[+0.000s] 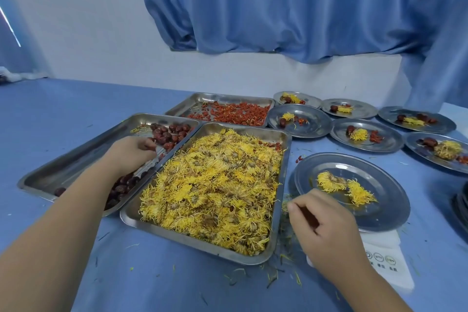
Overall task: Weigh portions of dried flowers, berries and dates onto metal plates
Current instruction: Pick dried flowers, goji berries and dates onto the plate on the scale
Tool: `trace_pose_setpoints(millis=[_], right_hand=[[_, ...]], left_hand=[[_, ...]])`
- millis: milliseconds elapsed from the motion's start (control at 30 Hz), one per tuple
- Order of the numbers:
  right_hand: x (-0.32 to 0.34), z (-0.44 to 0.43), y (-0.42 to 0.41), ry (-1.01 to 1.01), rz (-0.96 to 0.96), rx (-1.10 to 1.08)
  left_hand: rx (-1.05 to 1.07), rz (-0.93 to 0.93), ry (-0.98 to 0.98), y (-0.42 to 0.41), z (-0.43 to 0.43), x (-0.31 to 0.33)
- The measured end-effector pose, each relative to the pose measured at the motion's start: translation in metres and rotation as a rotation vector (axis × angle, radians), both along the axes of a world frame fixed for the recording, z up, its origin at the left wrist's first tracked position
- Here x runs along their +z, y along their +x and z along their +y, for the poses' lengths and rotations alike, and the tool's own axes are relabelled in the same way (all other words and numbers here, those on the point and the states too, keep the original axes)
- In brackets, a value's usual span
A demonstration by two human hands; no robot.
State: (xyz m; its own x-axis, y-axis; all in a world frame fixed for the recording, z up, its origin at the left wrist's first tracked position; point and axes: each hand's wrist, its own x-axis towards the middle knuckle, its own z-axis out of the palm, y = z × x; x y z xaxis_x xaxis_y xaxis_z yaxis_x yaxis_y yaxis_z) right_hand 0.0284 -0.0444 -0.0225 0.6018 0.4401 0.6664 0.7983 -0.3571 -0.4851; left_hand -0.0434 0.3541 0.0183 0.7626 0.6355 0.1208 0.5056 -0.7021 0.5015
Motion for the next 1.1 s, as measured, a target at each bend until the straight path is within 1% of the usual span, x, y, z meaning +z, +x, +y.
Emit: trace_pose_setpoints(millis=[133,200,267,367,500,633,733,833,1000,1100], right_hand=[[0.006,-0.011,0.006,0.173,0.072,-0.084],[0.01,-0.019,0.012,0.301,0.192,-0.12],[0.014,-0.026,0.017,0.435,0.347,-0.149],[0.019,-0.035,0.024,0.622,0.524,-0.205],[0.027,-0.047,0.033,0.859,0.677,-0.244],[0.032,-0.055,0.042,1.017,0.796,-0.236],[0.035,-0.058,0.043,1.05,0.819,-0.232],[0.037,-0.059,0.041,1.047,0.814,-0.232],[0.036,-0.054,0.036,0.978,0.774,-0.185],[0.041,-0.043,0.046,0.819,0.836,-0.125]], left_hand=[[-0.187,-0.139,-0.15,0.013,-0.048,0.021],[-0.285,-0.145,-0.184,0.024,-0.08,0.026],[-0.389,-0.104,-0.165,0.037,-0.113,0.029],[-0.509,-0.071,-0.156,0.058,-0.159,0.033],[-0.641,-0.05,-0.102,0.089,-0.216,0.032],[-0.752,-0.01,0.009,0.116,-0.26,0.024],[-0.785,0.077,0.059,0.13,-0.279,0.019],[-0.77,0.162,0.042,0.136,-0.284,0.017],[-0.711,0.103,0.061,0.129,-0.261,0.027],[-0.598,0.047,0.064,0.132,-0.233,0.033]])
